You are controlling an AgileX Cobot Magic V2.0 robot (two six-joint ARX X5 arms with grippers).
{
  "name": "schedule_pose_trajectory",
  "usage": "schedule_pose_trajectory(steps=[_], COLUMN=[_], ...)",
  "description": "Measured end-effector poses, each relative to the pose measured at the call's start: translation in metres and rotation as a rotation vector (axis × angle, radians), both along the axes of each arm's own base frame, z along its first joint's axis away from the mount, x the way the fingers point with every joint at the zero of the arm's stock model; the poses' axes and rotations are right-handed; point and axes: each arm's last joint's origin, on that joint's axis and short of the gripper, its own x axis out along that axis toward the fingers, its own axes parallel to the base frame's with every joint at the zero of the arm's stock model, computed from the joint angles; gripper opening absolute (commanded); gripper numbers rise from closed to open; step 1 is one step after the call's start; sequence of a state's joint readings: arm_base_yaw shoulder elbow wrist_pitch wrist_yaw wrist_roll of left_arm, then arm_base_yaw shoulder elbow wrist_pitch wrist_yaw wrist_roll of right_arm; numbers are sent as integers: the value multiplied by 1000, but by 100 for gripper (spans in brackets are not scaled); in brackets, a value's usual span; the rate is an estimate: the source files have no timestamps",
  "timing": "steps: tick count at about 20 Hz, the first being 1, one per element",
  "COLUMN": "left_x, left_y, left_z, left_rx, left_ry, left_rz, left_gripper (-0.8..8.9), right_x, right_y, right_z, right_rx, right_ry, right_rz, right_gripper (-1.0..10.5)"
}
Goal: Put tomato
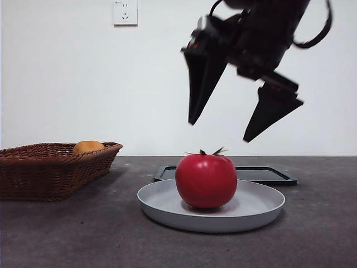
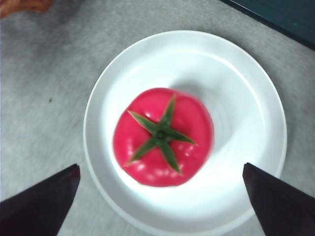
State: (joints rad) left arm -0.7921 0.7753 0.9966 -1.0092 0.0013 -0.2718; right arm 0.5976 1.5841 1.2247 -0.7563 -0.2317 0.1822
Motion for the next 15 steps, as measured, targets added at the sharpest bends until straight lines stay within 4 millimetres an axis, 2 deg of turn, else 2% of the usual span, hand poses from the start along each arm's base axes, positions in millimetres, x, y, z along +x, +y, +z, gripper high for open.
schedule_pose_trajectory(steps=[4,15], left_x=[-7,-13], left_y=[7,13], left_z=[4,9], left_rx=[-34,-72], left_ry=[-46,-91], left_rz=[-8,-12], left_gripper=[539,535], right_x=[13,16], right_y=[10,35], right_z=[-17,-52], right_rx=[-46,-126], right_ry=[23,55], right_rz=[-5,35], right_gripper=[816,795])
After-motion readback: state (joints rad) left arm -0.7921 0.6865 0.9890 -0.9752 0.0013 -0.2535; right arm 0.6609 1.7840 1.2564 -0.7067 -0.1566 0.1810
